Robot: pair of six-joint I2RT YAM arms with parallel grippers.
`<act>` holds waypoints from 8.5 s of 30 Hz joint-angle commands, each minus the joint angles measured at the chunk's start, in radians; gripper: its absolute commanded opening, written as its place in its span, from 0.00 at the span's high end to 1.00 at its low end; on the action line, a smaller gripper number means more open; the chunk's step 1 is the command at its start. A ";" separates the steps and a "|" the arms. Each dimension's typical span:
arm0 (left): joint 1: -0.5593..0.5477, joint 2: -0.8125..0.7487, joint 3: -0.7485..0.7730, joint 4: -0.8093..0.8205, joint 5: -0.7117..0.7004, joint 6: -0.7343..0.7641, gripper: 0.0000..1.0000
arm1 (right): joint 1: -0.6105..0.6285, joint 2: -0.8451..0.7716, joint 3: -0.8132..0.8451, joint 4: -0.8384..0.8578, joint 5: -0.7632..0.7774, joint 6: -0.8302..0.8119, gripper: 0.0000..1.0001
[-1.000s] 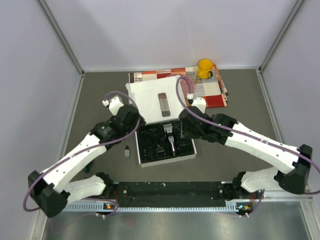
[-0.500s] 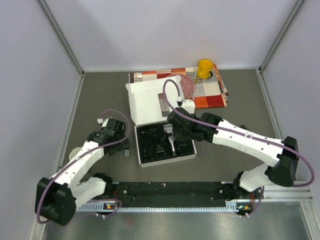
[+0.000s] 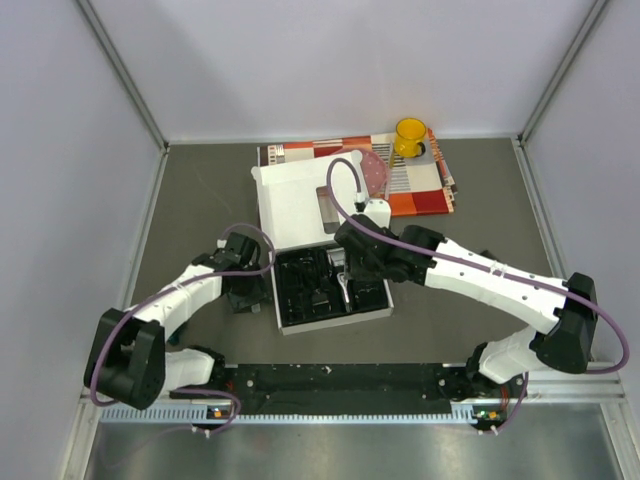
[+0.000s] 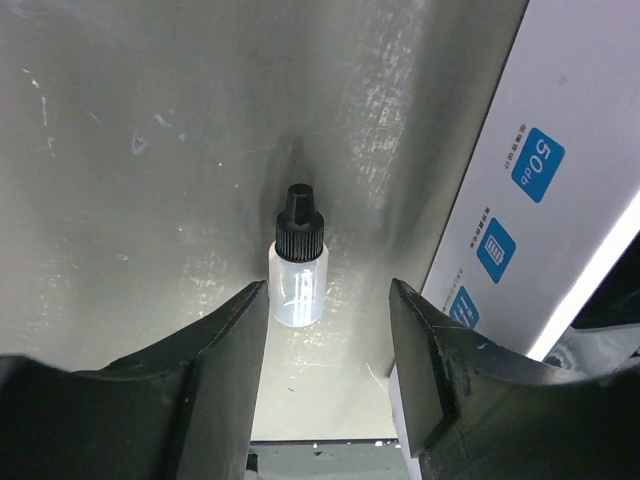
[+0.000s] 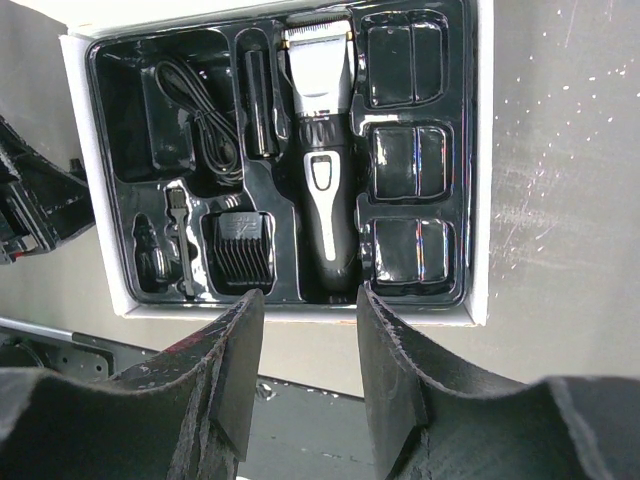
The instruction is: Sort the hair-cutting tools
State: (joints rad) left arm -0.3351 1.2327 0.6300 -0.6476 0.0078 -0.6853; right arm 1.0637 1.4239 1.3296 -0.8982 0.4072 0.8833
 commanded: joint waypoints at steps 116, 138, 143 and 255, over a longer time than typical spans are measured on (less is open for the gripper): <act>-0.335 -0.196 0.019 0.112 -0.026 -0.115 0.88 | -0.068 -0.194 -0.179 0.028 0.031 0.020 0.56; -0.335 -0.205 0.152 0.036 -0.112 -0.059 0.79 | -0.079 -0.221 -0.172 0.024 0.047 0.000 0.55; -0.334 -0.246 0.238 -0.018 -0.210 -0.019 0.67 | -0.143 -0.247 -0.156 -0.008 0.032 -0.038 0.52; -0.021 -0.160 0.183 0.338 0.127 0.264 0.14 | -1.274 0.032 -0.366 0.276 -0.417 -0.075 0.67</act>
State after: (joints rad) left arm -0.3607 1.0874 0.8272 -0.3584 0.1108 -0.4202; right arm -0.2016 1.6039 0.9848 -0.6037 0.1322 0.7204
